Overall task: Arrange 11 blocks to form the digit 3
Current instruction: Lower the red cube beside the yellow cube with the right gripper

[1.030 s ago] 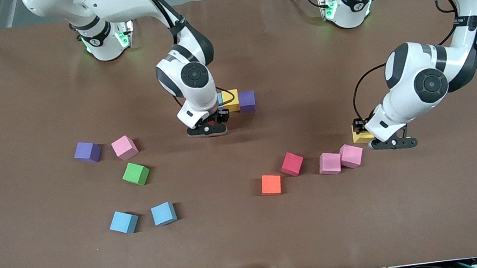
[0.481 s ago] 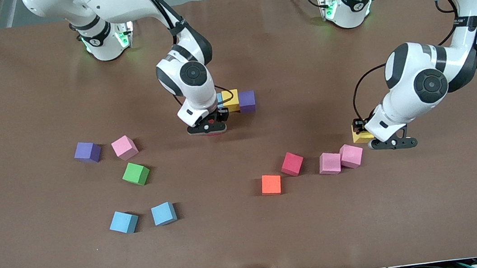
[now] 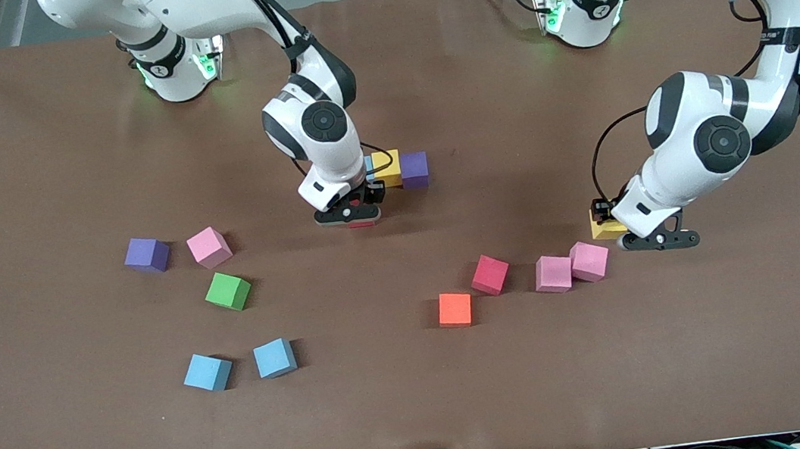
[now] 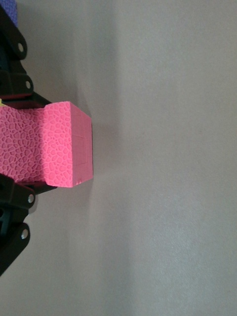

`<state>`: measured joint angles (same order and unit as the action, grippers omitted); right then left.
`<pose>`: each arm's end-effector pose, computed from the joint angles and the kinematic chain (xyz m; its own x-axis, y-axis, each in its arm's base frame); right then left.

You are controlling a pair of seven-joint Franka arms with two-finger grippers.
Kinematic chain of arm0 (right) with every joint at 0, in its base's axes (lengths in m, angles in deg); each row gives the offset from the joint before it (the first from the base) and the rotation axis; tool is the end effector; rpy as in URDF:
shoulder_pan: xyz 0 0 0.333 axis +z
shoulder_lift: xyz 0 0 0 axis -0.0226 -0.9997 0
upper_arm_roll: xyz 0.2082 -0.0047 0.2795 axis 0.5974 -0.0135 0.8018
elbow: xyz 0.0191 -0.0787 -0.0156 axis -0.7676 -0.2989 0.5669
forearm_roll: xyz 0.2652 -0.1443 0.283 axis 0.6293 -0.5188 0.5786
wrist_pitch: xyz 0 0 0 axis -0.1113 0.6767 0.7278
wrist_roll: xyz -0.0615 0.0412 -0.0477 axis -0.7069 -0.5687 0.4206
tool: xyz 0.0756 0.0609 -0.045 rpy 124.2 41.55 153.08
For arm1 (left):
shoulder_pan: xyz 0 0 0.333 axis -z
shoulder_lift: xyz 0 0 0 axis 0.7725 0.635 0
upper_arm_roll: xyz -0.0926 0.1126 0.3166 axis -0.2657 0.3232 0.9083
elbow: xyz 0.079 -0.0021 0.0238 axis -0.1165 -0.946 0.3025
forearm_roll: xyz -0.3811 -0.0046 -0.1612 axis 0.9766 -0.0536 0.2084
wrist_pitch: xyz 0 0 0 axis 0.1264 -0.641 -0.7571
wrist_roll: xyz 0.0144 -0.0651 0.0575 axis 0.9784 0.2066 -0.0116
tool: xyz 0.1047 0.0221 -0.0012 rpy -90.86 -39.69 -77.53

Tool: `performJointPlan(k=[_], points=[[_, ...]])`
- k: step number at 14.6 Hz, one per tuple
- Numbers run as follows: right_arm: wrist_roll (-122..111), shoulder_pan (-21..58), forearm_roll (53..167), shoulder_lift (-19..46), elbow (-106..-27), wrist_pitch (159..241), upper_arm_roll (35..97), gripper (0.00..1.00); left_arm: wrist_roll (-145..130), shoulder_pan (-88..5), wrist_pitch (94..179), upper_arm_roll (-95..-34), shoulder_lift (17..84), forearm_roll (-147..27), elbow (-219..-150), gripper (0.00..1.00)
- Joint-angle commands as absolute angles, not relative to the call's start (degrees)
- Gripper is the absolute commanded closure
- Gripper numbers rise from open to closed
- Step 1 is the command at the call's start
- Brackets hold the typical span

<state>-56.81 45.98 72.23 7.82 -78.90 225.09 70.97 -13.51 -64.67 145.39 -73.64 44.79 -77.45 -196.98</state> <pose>0.4695 0.4551 0.2352 0.9993 -0.0330 0.0151 -0.0330 -0.9995 0.0008 0.6177 -0.1243 0.3281 0.9935 -0.0888 -0.0708 -0.0871 -0.9958 0.0264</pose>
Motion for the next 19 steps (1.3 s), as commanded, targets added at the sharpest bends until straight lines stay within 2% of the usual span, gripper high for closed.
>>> performJointPlan(k=[1,19], points=[[-58.22,47.26,72.70,9.89,-81.08,225.61,71.04,0.98,-12.00,-65.08,144.69,-73.82,44.68,-76.39,-196.87,0.66],[-59.71,47.35,73.06,9.45,-81.17,226.31,70.95,0.98,-12.08,-64.99,144.69,-73.82,45.03,-76.56,-196.78,0.66]])
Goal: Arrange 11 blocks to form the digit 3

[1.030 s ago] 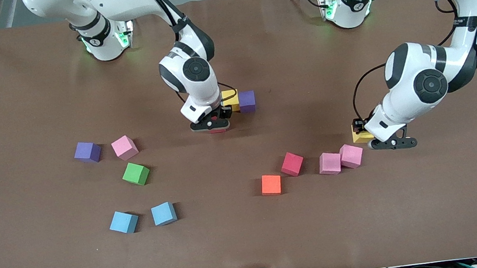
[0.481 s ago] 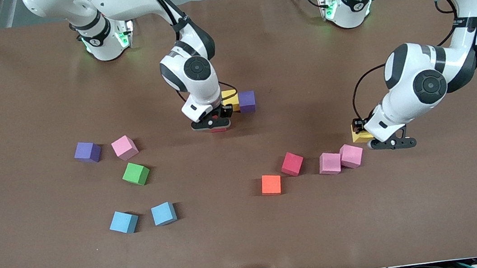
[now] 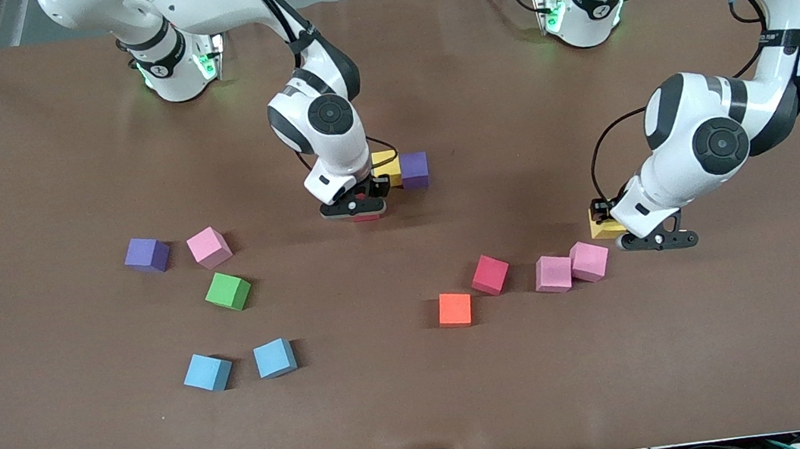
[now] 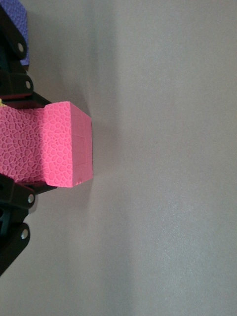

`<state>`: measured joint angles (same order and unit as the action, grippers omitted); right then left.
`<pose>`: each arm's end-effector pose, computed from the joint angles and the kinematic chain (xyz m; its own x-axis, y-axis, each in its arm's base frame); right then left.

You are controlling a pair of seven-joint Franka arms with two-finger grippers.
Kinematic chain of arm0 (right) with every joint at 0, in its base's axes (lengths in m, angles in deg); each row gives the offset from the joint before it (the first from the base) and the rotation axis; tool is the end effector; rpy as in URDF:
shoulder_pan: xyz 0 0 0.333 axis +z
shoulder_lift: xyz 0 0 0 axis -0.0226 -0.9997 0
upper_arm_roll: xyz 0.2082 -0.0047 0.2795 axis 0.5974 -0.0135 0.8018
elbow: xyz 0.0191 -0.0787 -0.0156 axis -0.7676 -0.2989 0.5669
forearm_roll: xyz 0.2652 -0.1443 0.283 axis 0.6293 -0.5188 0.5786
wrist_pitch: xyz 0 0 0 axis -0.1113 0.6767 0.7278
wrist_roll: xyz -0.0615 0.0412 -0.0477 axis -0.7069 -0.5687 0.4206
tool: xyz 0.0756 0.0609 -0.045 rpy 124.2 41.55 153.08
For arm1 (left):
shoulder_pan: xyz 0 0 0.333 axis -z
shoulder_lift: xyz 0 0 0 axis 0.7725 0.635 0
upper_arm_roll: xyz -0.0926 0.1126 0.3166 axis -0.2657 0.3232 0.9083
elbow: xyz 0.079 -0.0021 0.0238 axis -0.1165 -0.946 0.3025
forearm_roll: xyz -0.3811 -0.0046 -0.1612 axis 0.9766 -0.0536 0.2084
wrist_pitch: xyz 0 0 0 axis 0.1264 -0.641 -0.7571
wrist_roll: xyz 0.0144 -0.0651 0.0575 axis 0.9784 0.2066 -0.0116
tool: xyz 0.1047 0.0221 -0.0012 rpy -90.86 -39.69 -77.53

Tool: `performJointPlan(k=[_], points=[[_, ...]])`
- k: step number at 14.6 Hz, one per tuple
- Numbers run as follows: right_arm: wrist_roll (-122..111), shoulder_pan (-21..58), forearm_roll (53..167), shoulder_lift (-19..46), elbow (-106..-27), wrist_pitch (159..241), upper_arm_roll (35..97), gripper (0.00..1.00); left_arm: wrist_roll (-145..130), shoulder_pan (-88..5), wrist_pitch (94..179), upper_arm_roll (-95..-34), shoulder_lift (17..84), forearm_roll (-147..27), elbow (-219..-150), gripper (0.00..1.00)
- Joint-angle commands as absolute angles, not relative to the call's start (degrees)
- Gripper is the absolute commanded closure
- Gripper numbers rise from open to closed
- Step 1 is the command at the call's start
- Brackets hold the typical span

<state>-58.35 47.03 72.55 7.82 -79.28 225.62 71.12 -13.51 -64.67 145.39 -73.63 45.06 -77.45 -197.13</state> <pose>0.4589 0.4638 0.2333 0.9990 -0.0435 0.0132 -0.0435 -0.9990 -0.0048 0.6169 -0.1242 0.3242 0.9930 -0.0891 -0.0778 -0.0872 -0.9958 0.0276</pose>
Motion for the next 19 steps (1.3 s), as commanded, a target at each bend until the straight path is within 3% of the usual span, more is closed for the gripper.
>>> performJointPlan(k=[1,19], points=[[-59.72,47.35,73.06,9.45,-81.17,226.31,70.95,0.98,-12.17,-64.99,144.69,-73.82,45.03,-76.56,-196.78,0.66],[-59.72,48.40,73.06,9.28,-81.87,226.31,70.95,0.98,-12.26,-64.90,144.78,-73.73,45.47,-76.65,-196.78,0.66]])
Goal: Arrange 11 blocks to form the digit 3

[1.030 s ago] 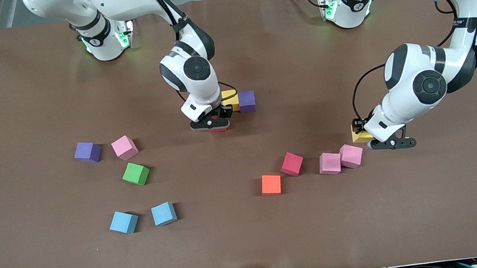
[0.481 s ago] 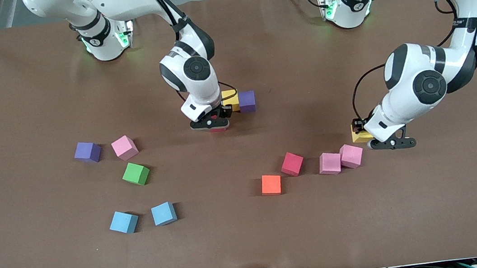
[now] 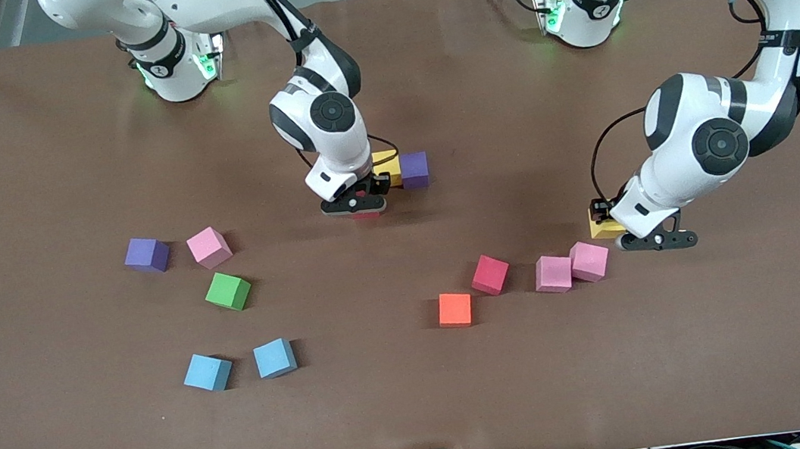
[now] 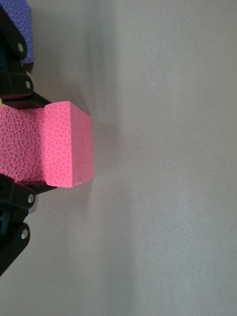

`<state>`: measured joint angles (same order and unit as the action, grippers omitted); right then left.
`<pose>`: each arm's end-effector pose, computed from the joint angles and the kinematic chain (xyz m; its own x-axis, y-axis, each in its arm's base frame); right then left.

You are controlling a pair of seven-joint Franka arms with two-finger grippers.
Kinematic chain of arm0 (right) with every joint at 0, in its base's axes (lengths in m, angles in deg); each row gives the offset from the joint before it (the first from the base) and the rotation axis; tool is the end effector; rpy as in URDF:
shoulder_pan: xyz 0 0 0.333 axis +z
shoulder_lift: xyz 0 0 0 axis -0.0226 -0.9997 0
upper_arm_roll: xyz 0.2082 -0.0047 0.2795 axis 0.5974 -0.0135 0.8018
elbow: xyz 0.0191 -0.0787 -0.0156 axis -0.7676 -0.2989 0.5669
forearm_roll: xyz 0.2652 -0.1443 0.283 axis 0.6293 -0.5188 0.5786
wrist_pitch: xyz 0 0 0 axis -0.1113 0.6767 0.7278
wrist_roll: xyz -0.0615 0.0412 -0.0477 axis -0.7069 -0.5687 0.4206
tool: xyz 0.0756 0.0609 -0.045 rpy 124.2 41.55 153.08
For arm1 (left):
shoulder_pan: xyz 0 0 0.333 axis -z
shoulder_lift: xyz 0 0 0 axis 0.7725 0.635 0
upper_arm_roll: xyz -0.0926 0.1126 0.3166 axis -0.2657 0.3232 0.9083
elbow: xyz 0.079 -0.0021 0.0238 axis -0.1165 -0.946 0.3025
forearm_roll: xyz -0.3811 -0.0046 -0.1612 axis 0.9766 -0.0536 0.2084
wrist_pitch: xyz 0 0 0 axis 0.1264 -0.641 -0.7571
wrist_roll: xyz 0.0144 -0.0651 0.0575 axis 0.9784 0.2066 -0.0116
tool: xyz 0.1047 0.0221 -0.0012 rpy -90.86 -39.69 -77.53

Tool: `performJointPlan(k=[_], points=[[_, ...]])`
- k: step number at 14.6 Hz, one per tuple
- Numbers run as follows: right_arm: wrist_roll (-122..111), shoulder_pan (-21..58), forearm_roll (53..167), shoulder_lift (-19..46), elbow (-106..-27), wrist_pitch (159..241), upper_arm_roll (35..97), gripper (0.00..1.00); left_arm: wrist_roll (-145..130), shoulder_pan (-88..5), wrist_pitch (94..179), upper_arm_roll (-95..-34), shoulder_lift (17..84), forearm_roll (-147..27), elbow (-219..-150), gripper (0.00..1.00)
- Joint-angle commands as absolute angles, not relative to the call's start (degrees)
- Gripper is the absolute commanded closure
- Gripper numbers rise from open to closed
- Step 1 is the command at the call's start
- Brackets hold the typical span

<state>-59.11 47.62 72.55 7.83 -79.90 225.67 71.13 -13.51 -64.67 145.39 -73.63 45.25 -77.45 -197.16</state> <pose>0.4514 0.4658 0.2290 0.9989 -0.0463 0.0066 -0.0463 -0.9989 0.0023 0.6167 -0.1242 0.3221 0.9927 -0.0892 -0.0814 -0.0871 -0.9958 0.0286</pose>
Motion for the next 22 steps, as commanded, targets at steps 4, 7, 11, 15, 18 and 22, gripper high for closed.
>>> performJointPlan(k=[4,7,11,15,18,22], points=[[-59.72,48.67,73.06,9.19,-81.87,226.31,70.95,0.98,-12.17,-64.90,144.78,-73.73,45.47,-76.65,-196.78,0.66],[-59.45,48.67,73.06,9.28,-81.87,226.13,70.95,0.97,-12.17,-64.90,144.69,-73.73,45.56,-76.65,-196.78,0.66],[-58.84,48.58,72.53,9.19,-81.87,226.31,70.95,0.97,-12.17,-64.99,144.69,-73.73,45.82,-76.74,-196.78,0.66],[-58.40,48.58,72.27,9.19,-81.87,226.31,70.95,0.97,-12.17,-64.99,144.69,-73.73,45.82,-76.74,-196.78,0.66],[-57.87,48.49,72.26,9.10,-81.87,226.22,70.95,0.97,-12.17,-64.99,144.78,-73.73,45.91,-76.74,-196.78,0.66],[-57.70,48.49,72.26,9.01,-81.87,226.22,70.87,0.97,-12.17,-64.99,144.78,-73.73,45.91,-76.74,-196.78,0.66]])
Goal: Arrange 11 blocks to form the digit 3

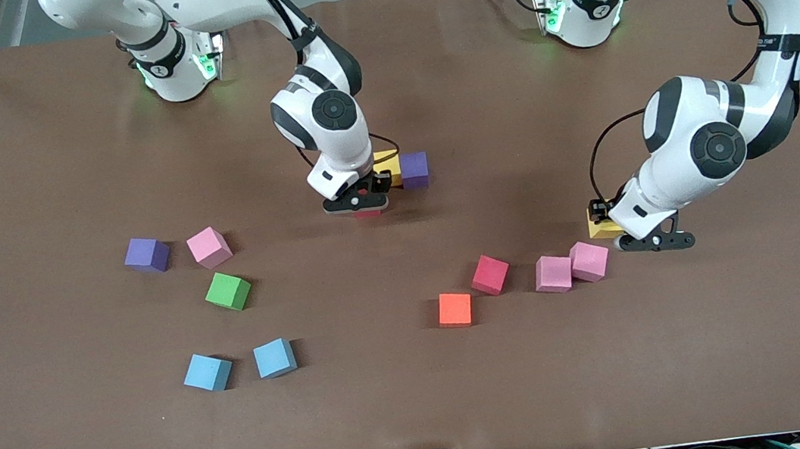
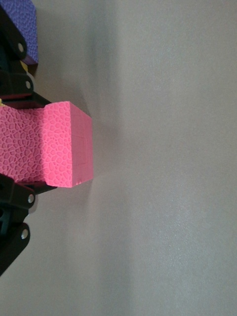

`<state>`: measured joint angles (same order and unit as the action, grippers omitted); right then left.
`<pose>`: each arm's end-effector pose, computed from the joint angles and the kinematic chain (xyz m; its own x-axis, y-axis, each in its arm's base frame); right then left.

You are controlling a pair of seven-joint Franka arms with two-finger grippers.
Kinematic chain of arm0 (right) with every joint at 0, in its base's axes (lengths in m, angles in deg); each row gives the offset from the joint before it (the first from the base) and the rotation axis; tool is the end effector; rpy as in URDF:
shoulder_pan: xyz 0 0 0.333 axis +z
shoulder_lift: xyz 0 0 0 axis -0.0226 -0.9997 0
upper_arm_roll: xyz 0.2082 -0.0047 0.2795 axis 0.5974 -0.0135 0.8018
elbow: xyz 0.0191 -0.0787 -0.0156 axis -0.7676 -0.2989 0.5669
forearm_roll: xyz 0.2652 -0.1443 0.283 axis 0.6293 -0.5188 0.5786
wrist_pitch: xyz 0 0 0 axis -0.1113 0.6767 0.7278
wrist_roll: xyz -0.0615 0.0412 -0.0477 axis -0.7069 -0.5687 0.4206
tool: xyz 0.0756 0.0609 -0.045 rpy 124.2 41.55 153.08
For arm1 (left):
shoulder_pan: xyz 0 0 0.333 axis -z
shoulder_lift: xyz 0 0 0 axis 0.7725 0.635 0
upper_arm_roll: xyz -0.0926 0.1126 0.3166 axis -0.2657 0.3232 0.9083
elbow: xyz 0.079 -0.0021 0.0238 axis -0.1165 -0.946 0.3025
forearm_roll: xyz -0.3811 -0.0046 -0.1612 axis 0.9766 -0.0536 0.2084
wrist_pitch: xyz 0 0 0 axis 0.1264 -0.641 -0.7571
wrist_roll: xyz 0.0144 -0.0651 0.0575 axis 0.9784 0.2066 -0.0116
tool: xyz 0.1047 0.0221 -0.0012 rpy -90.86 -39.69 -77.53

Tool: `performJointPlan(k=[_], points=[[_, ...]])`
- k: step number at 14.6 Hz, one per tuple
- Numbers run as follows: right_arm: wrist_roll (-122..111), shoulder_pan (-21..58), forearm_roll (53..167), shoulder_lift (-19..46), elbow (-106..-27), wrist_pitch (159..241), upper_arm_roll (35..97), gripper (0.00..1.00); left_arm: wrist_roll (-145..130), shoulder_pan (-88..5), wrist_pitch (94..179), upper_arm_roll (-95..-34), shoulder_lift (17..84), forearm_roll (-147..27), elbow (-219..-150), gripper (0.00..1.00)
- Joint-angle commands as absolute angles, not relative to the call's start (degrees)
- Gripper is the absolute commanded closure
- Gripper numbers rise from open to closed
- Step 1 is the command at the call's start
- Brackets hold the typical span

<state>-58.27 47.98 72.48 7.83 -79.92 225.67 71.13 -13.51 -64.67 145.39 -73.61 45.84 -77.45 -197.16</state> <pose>0.4483 0.4685 0.2289 0.9997 -0.0244 0.0069 -0.0245 -0.9997 0.0031 0.6166 -0.1241 0.3162 0.9918 -0.0891 -0.0911 -0.0865 -0.9957 0.0318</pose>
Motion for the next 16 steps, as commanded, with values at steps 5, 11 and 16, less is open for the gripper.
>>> performJointPlan(k=[5,11,16], points=[[-57.17,48.49,72.26,8.92,-81.87,226.22,70.87,0.97,-12.17,-64.99,144.78,-73.73,46.26,-76.74,-196.78,0.66],[-57.08,48.49,72.26,8.75,-81.87,226.22,70.87,0.97,-12.17,-64.99,144.78,-73.73,46.26,-76.74,-196.78,0.66],[-55.67,48.49,72.26,8.84,-81.78,225.87,70.87,0.97,-12.17,-65.08,144.78,-73.73,46.26,-76.74,-196.78,0.66]])
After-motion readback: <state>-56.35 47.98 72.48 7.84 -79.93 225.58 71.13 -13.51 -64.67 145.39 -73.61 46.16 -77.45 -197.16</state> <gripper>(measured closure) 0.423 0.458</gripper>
